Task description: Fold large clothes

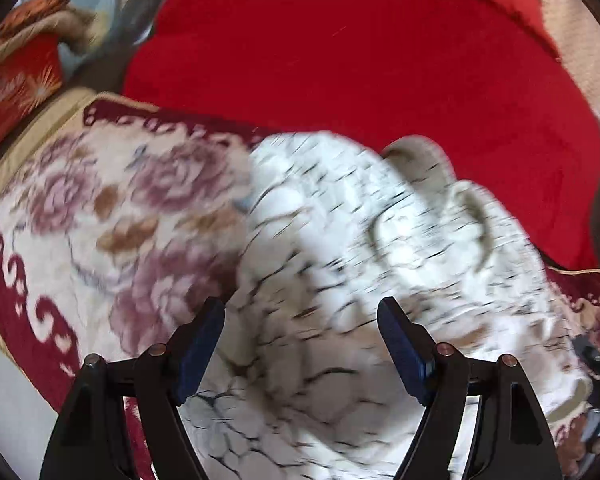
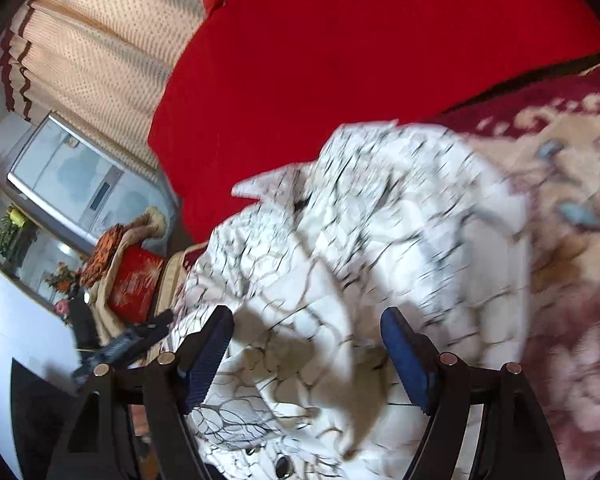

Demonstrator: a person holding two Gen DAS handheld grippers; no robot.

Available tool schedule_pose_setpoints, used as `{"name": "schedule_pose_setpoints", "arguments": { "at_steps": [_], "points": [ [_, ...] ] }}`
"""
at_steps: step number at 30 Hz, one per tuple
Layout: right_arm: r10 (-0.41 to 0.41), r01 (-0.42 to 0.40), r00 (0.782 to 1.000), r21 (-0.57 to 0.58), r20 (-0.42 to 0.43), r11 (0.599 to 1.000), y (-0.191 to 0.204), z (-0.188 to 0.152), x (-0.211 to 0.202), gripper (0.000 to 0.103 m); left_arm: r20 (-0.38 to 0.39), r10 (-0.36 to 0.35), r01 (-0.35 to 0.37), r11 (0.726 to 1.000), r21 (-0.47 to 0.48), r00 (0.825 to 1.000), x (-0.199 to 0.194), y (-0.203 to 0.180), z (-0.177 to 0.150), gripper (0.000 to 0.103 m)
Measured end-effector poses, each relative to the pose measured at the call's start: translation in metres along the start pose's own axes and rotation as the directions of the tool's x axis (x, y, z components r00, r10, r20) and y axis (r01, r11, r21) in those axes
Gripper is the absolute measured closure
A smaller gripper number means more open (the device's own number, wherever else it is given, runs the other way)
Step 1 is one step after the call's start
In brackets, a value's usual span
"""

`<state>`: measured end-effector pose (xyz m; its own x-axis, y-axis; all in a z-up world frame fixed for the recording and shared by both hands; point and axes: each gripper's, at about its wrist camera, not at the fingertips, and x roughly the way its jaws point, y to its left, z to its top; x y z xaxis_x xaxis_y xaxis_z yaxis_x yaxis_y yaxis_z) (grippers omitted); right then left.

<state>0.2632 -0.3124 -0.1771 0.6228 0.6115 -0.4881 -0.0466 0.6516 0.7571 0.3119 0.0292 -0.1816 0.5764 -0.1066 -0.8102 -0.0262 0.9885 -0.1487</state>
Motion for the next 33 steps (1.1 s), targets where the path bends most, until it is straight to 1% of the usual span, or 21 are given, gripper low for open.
{"name": "schedule_pose_setpoints", "arguments": {
  "at_steps": [1, 2, 3, 5, 7, 8, 10, 11, 13, 16, 17, 18, 19, 20, 21, 23, 25, 26, 28, 30, 33],
  "points": [
    [-0.006, 0.005, 1.0, -0.022, -0.008, 1.0, 0.004, -0.002, 0.005, 0.024, -0.001, 0.004, -0.004, 1.0, -0.003, 1.0, 0.004, 0.005, -0.005, 0.024],
    [-0.01, 0.009, 1.0, -0.047, -0.014, 0.999, 0.009, -0.005, 0.008, 0.03, 0.002, 0.009, -0.009, 1.0, -0.007, 1.0, 0.009, 0.009, -0.01, 0.024],
    [-0.007, 0.006, 1.0, -0.082, -0.017, 0.997, 0.015, -0.008, 0.01, 0.05, 0.015, 0.021, -0.021, 1.0, -0.007, 1.0, 0.015, 0.014, -0.017, 0.024],
    [-0.046, 0.043, 0.999, -0.162, -0.016, 0.986, 0.03, -0.015, 0.01, 0.076, 0.019, 0.053, -0.053, 0.999, 0.01, 0.998, 0.023, 0.016, -0.024, 0.024],
    [-0.08, 0.081, 0.997, -0.22, 0.011, 0.972, 0.04, -0.024, 0.006, 0.083, 0.039, 0.093, -0.096, 0.993, 0.063, 0.995, 0.022, 0.008, -0.024, 0.024],
    [-0.084, 0.088, 0.996, -0.247, 0.026, 0.965, 0.046, -0.028, 0.002, 0.087, 0.087, 0.138, -0.148, 0.982, 0.117, 0.987, 0.017, -0.001, -0.024, 0.024],
    [-0.076, 0.095, 0.994, -0.277, 0.079, 0.956, 0.059, -0.031, -0.008, 0.089, 0.15, 0.213, -0.238, 0.954, 0.18, 0.965, 0.013, -0.013, -0.027, 0.024],
    [-0.064, 0.096, 0.991, -0.296, 0.117, 0.95, 0.067, -0.031, -0.014, 0.09, 0.159, 0.223, -0.252, 0.948, 0.196, 0.962, 0.013, -0.016, -0.028, 0.024],
    [-0.028, 0.096, 0.979, -0.338, 0.201, 0.936, 0.086, -0.029, -0.029, 0.09, 0.156, 0.206, -0.233, 0.955, 0.185, 0.966, 0.012, -0.015, -0.027, 0.024],
    [0.066, 0.078, 0.938, -0.394, 0.339, 0.916, 0.108, -0.029, -0.054, 0.09, 0.166, 0.212, -0.235, 0.963, 0.132, 0.963, 0.011, -0.007, -0.024, 0.024],
    [0.065, 0.118, 0.915, -0.417, 0.399, 0.901, 0.111, -0.03, -0.059, 0.09, 0.169, 0.216, -0.238, 0.963, 0.125, 0.962, 0.01, -0.005, -0.024, 0.024],
    [0.044, 0.156, 0.906, -0.427, 0.422, 0.891, 0.114, -0.03, -0.058, 0.09, 0.174, 0.227, -0.25, 0.96, 0.127, 0.958, 0.009, -0.005, -0.024, 0.024],
    [-0.011, 0.219, 0.903, -0.438, 0.429, 0.872, 0.112, -0.029, -0.051, 0.09, 0.181, 0.242, -0.268, 0.954, 0.133, 0.953, 0.009, -0.004, -0.026, 0.024],
    [-0.121, 0.303, 0.907, -0.426, 0.402, 0.853, 0.101, -0.025, -0.036, 0.09, 0.19, 0.257, -0.285, 0.948, 0.14, 0.948, 0.008, -0.005, -0.027, 0.024],
    [-0.188, 0.335, 0.913, -0.402, 0.363, 0.852, 0.092, -0.023, -0.027, 0.087, 0.199, 0.264, -0.295, 0.944, 0.148, 0.944, 0.007, -0.006, -0.029, 0.024],
    [-0.29, 0.356, 0.928, -0.325, 0.234, 0.876, 0.063, -0.018, -0.011, 0.087, 0.212, 0.265, -0.3, 0.941, 0.156, 0.941, 0.004, -0.006, -0.03, 0.024],
    [-0.305, 0.331, 0.942, -0.245, 0.141, 0.911, 0.043, -0.017, -0.013, 0.087, 0.235, 0.28, -0.321, 0.933, 0.162, 0.931, 0.001, -0.007, -0.031, 0.024],
    [-0.304, 0.33, 0.943, -0.236, 0.139, 0.914, 0.041, -0.017, -0.018, 0.087, 0.245, 0.288, -0.333, 0.928, 0.165, 0.926, 0.0, -0.009, -0.031, 0.024],
    [-0.307, 0.351, 0.931, -0.247, 0.2, 0.903, 0.043, -0.016, -0.034, 0.087, 0.254, 0.291, -0.338, 0.926, 0.169, 0.922, -0.002, -0.01, -0.031, 0.024],
    [-0.301, 0.375, 0.907, -0.238, 0.294, 0.896, 0.048, -0.016, -0.054, 0.086, 0.262, 0.295, -0.346, 0.922, 0.174, 0.919, -0.003, -0.011, -0.033, 0.024],
    [-0.242, 0.328, 0.898, -0.193, 0.367, 0.925, 0.047, -0.009, -0.071, 0.086, 0.274, 0.306, -0.362, 0.914, 0.184, 0.912, -0.003, -0.012, -0.035, 0.024]
  ]
}}
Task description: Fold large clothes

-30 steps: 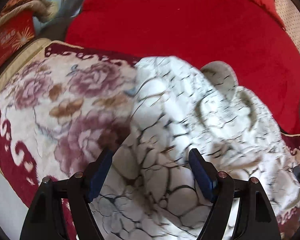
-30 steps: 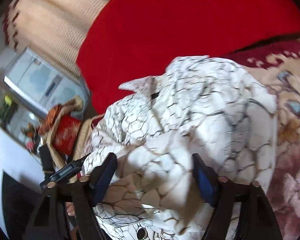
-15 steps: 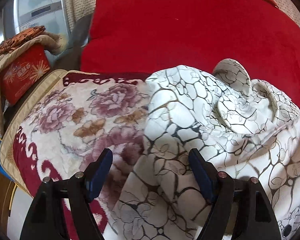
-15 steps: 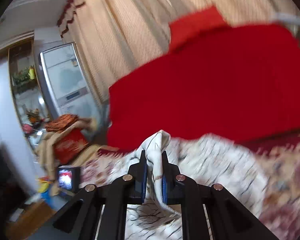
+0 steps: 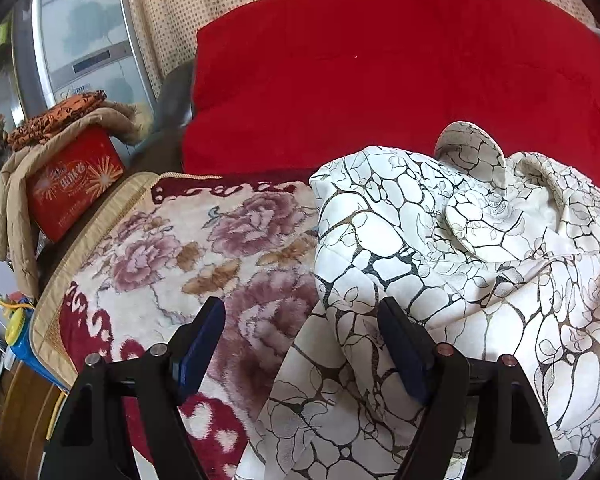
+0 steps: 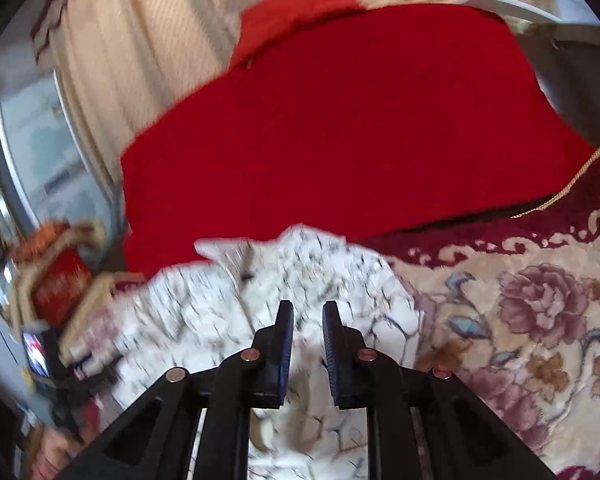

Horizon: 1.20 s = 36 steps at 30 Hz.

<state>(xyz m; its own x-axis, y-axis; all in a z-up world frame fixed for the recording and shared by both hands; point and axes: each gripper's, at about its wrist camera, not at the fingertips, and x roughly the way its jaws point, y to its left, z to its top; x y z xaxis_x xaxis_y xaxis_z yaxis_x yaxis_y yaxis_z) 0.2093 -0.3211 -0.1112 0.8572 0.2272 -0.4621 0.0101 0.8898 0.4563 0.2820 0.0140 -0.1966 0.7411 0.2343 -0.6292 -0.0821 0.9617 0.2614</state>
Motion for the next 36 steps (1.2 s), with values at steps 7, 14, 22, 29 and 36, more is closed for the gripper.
{"name": "schedule_pose_setpoints", "arguments": {
  "at_steps": [7, 14, 22, 29, 36],
  "points": [
    [0.06, -0.072, 0.991, -0.104, -0.118, 0.992, 0.043, -0.016, 0.032, 0.086, 0.005, 0.005, -0.005, 1.0, 0.012, 1.0, -0.001, -0.006, -0.001, 0.024],
    [-0.086, 0.008, 0.91, -0.19, -0.406, 0.982, 0.05, -0.063, 0.106, 0.085, 0.025, -0.015, 0.014, 1.0, 0.016, 1.0, -0.007, -0.004, 0.0, 0.024],
    [0.022, -0.081, 0.949, -0.174, -0.315, 0.981, 0.061, -0.053, 0.071, 0.085, 0.085, -0.039, 0.04, 0.999, -0.016, 0.996, -0.029, 0.004, 0.004, 0.024],
    [0.093, -0.142, 0.96, -0.171, -0.265, 0.975, 0.078, -0.05, 0.064, 0.085, 0.129, -0.066, 0.071, 0.997, -0.028, 0.989, -0.045, 0.006, 0.008, 0.024],
    [0.034, -0.093, 0.945, -0.168, -0.326, 0.981, 0.078, -0.058, 0.089, 0.085, 0.156, -0.071, 0.075, 0.997, -0.018, 0.985, -0.053, 0.003, 0.009, 0.024]
  ]
}}
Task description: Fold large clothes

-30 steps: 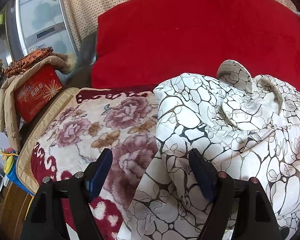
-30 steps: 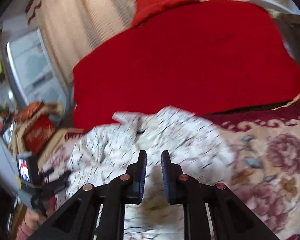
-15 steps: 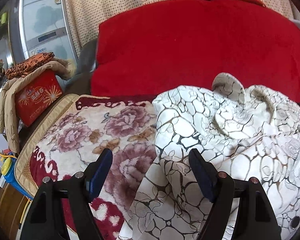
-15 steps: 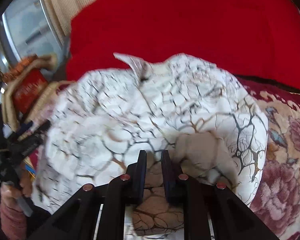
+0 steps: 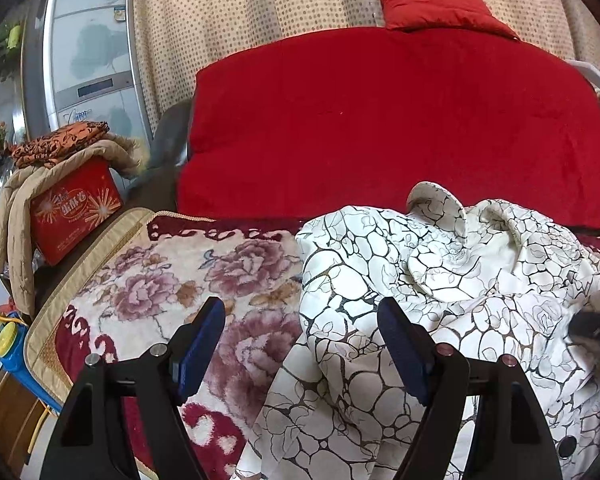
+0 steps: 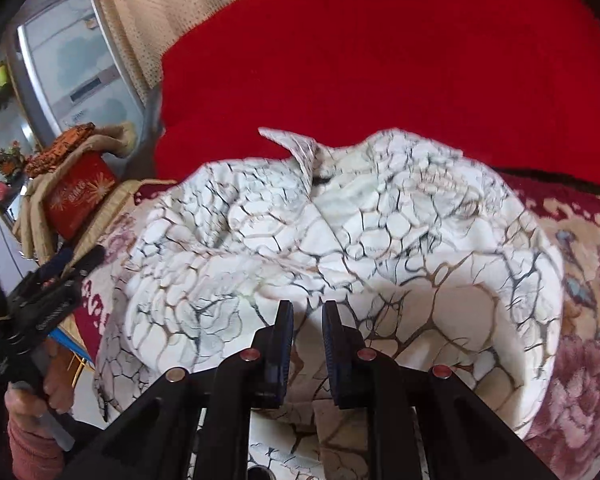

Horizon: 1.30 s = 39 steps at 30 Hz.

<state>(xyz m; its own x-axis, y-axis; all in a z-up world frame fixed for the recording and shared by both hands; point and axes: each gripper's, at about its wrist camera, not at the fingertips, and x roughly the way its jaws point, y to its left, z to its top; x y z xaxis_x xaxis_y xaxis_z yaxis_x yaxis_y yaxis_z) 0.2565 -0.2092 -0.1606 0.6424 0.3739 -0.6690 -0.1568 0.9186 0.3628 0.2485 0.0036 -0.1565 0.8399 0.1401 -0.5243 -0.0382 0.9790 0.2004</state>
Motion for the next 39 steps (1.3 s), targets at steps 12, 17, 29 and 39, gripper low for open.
{"name": "schedule_pose_setpoints", "arguments": {
  "at_steps": [12, 17, 29, 39],
  "points": [
    [-0.025, 0.025, 0.999, 0.013, 0.02, 1.0, -0.01, 0.0, -0.006, 0.085, -0.074, -0.03, 0.031, 0.999, 0.012, 0.997, 0.017, -0.011, -0.001, 0.024],
    [-0.034, 0.029, 0.999, 0.127, 0.036, 0.992, -0.036, 0.008, -0.012, 0.085, -0.296, -0.064, 0.064, 0.998, -0.01, 0.953, 0.065, -0.018, -0.013, 0.024],
    [-0.009, 0.001, 0.998, 0.129, 0.064, 0.992, -0.046, 0.001, -0.031, 0.085, -0.265, -0.045, 0.041, 0.999, -0.02, 0.963, 0.056, -0.015, -0.011, 0.023],
    [0.013, -0.011, 1.0, 0.19, -0.008, 0.982, -0.071, -0.004, -0.014, 0.085, -0.345, -0.007, 0.021, 0.999, 0.037, 0.939, 0.079, -0.017, -0.019, 0.023]
  ]
}}
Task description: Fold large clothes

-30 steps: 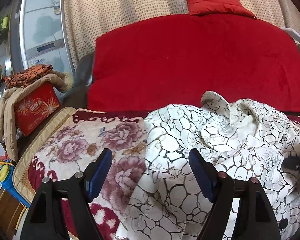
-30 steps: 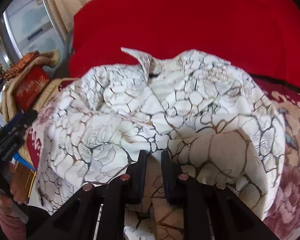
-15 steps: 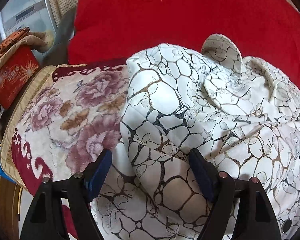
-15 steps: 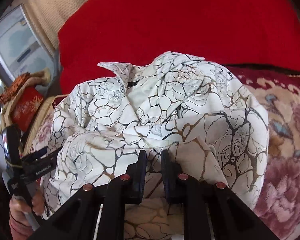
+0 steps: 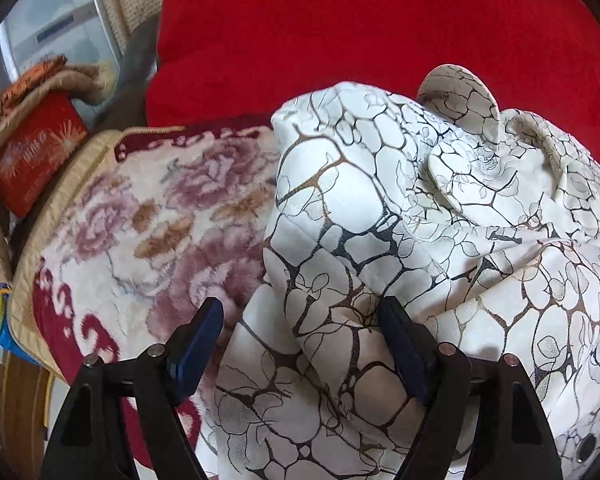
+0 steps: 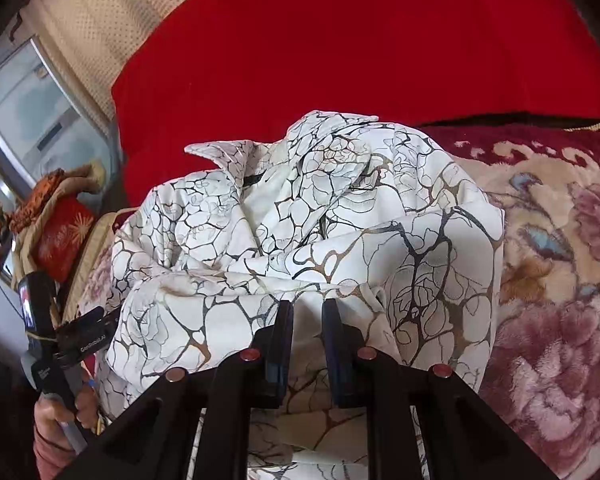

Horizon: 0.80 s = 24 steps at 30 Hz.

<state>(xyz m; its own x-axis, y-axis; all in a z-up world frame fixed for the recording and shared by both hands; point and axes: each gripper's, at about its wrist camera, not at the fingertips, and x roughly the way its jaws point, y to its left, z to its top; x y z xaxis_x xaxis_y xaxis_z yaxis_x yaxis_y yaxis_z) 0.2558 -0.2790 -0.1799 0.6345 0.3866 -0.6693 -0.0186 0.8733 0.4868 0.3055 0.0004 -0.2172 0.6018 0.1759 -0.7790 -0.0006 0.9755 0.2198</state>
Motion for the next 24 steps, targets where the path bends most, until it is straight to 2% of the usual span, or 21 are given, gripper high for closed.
{"name": "schedule_pose_setpoints", "arguments": {
  "at_steps": [4, 8, 10, 11, 12, 14, 16, 18, 24],
  "points": [
    [0.031, -0.031, 0.999, 0.013, 0.006, 0.999, -0.002, -0.001, -0.01, 0.085, 0.046, 0.004, -0.004, 1.0, 0.006, 0.999, -0.012, 0.001, 0.0, 0.023],
    [0.075, -0.073, 0.996, -0.041, 0.055, 0.997, 0.004, -0.005, -0.032, 0.081, 0.081, -0.037, 0.038, 0.999, -0.011, 0.996, -0.022, 0.013, 0.0, 0.023],
    [0.08, -0.076, 0.996, -0.076, 0.05, 0.994, 0.009, -0.011, -0.034, 0.054, 0.077, -0.042, 0.042, 0.999, 0.004, 0.996, -0.02, 0.015, -0.003, 0.023],
    [0.082, -0.078, 0.996, -0.086, 0.041, 0.993, 0.011, -0.014, -0.032, 0.019, 0.066, -0.046, 0.045, 0.999, 0.02, 0.997, -0.018, 0.015, -0.005, 0.022],
    [0.089, -0.085, 0.995, -0.092, 0.047, 0.992, 0.012, -0.018, -0.03, 0.012, 0.049, -0.052, 0.05, 0.998, 0.039, 0.997, -0.013, 0.014, -0.008, 0.022],
    [0.055, -0.047, 0.996, -0.122, 0.064, 0.991, 0.017, -0.024, -0.023, 0.012, 0.031, -0.06, 0.058, 0.996, 0.06, 0.998, -0.007, 0.014, -0.013, 0.021],
    [0.006, 0.004, 0.998, -0.173, 0.057, 0.985, 0.024, -0.028, -0.017, 0.013, 0.044, -0.068, 0.065, 0.995, 0.072, 0.997, -0.01, 0.016, -0.014, 0.021],
    [-0.02, 0.038, 0.995, -0.2, 0.094, 0.979, 0.029, -0.031, -0.021, 0.016, 0.063, -0.085, 0.081, 0.995, 0.057, 0.994, -0.016, 0.023, -0.014, 0.021],
    [0.042, -0.011, 0.984, -0.177, 0.176, 0.984, 0.025, -0.027, -0.058, 0.016, 0.116, -0.109, 0.11, 0.994, -0.003, 0.987, -0.047, 0.058, -0.034, 0.021]
  ]
}}
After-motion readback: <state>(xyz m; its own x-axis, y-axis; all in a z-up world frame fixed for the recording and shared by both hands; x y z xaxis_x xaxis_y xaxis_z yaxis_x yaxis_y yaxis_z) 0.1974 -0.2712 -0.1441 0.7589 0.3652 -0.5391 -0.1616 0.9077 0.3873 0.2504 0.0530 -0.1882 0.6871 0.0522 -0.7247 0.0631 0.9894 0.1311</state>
